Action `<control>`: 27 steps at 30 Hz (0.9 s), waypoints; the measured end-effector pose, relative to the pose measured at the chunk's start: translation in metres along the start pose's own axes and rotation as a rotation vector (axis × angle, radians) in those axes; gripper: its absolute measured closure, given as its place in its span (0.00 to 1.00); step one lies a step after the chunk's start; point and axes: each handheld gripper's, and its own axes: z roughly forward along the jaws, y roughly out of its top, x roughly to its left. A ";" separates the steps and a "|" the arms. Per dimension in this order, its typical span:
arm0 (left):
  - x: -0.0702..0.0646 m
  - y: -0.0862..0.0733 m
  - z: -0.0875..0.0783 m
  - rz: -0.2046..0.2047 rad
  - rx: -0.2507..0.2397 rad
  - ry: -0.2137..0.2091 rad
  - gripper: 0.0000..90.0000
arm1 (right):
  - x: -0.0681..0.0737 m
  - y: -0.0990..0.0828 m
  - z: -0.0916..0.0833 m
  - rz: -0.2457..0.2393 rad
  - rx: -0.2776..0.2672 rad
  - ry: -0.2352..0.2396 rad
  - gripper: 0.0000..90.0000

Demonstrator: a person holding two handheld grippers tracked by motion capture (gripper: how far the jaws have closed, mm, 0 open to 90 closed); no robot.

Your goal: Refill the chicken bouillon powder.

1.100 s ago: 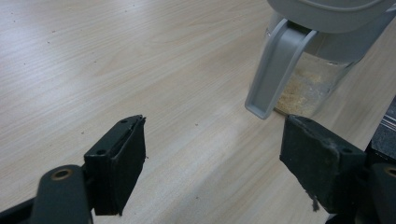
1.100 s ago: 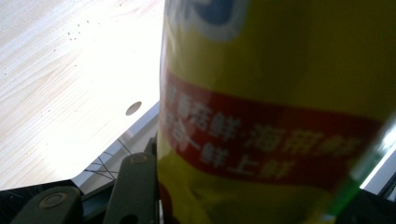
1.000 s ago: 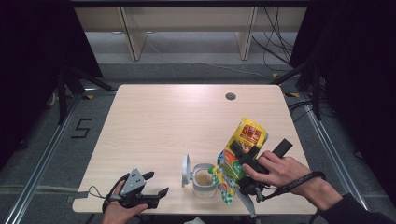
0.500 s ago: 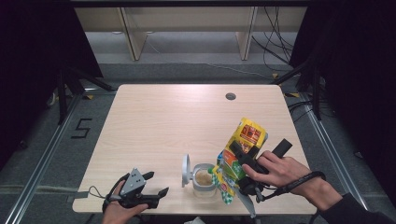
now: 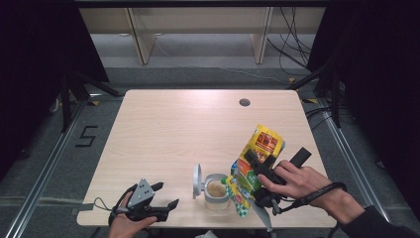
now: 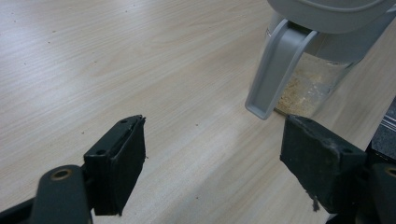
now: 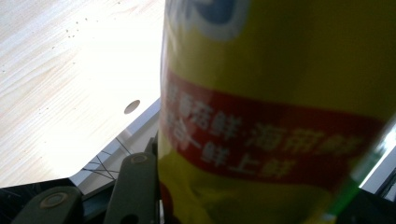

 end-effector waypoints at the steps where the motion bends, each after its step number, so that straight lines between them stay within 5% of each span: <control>1: 0.000 0.000 0.000 0.000 0.001 0.000 0.24 | 0.000 0.000 0.000 0.001 0.002 0.001 0.64; 27: 0.000 0.000 0.000 -0.001 0.001 0.001 0.23 | -0.002 -0.001 -0.002 0.000 0.007 -0.001 0.65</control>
